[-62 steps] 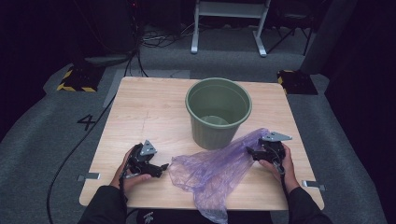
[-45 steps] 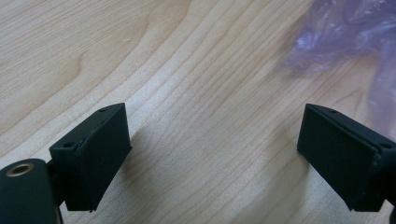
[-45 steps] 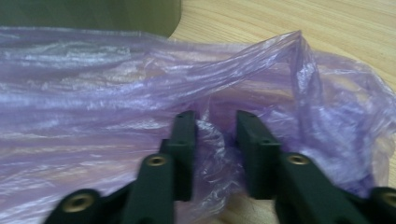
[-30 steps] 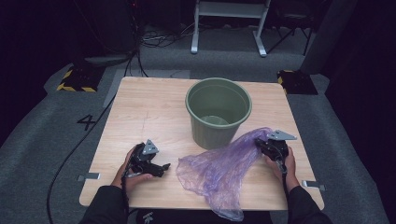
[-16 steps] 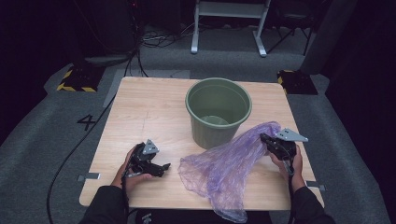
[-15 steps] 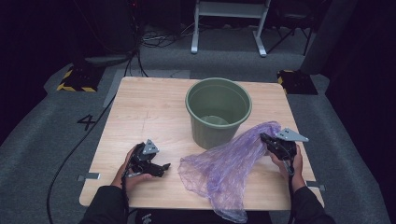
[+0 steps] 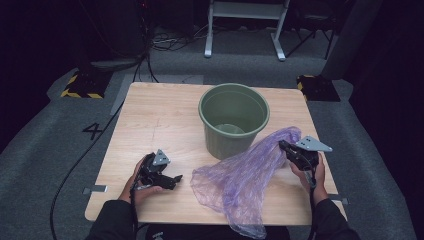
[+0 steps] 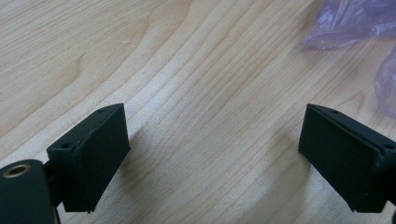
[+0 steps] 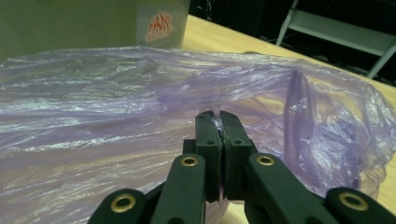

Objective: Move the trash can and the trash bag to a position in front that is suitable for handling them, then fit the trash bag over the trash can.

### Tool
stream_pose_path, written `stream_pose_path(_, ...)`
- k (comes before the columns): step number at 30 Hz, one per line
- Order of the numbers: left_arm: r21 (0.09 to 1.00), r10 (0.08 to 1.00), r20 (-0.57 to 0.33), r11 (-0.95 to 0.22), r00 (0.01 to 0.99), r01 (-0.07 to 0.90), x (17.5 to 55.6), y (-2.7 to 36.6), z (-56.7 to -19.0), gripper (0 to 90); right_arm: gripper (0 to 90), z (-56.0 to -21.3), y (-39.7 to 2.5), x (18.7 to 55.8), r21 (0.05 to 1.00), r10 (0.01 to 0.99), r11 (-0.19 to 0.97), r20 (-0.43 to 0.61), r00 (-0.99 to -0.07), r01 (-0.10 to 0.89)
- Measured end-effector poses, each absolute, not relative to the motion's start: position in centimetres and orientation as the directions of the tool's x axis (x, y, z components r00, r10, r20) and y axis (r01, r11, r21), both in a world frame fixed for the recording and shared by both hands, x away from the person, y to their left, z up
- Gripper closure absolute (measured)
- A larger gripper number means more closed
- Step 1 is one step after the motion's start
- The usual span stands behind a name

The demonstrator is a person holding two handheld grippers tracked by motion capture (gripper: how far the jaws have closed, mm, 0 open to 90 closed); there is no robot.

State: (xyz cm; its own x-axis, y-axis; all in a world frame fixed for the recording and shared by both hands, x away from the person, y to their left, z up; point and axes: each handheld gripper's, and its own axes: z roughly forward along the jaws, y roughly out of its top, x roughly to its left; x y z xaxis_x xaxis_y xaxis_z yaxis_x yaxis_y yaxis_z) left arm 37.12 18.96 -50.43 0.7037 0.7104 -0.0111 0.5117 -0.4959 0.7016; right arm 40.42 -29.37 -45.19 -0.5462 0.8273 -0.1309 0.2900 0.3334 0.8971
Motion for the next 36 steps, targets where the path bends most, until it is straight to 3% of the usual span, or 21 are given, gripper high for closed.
stream_pose_path(11,0.677,0.712,-0.012,-0.511,0.702,0.530,37.5,18.6,-50.1,7.0,88.2,-43.9,-28.7,39.8,0.907,0.806,0.361,-0.187,-0.561,0.216)
stream_pose_path(12,0.676,0.718,-0.016,-0.505,0.696,0.536,37.6,18.5,-50.0,8.6,88.1,-43.7,-28.6,39.8,0.908,0.805,0.360,-0.186,-0.563,0.216)
stream_pose_path(14,0.698,0.720,-0.038,-0.477,0.693,0.534,37.7,18.5,-49.5,22.8,88.0,-43.5,-28.6,39.7,0.909,0.803,0.365,-0.197,-0.562,0.203)
stream_pose_path(16,0.721,0.720,-0.037,-0.461,0.693,0.517,37.6,18.2,-48.6,14.8,88.0,-43.3,-28.5,39.7,0.908,0.801,0.368,-0.202,-0.564,0.198)
stream_pose_path(18,0.756,0.706,-0.042,-0.440,0.707,0.485,37.3,17.7,-47.6,18.9,88.0,-43.3,-28.4,39.7,0.906,0.799,0.375,-0.210,-0.564,0.194)
stream_pose_path(23,0.804,0.640,-0.047,-0.432,0.767,0.409,36.5,15.0,-45.0,16.4,87.9,-42.9,-28.2,39.4,0.907,0.798,0.378,-0.219,-0.561,0.183)
stream_pose_path(29,0.819,0.535,-0.034,-0.469,0.844,0.330,35.4,10.4,-43.3,16.6,87.9,-42.2,-28.0,39.0,0.912,0.795,0.382,-0.240,-0.557,0.152)
stream_pose_path(36,0.823,0.484,-0.012,-0.492,0.875,0.284,35.3,6.9,-42.7,17.1,87.8,-40.9,-27.6,38.5,0.917,0.786,0.384,-0.265,-0.558,0.106)
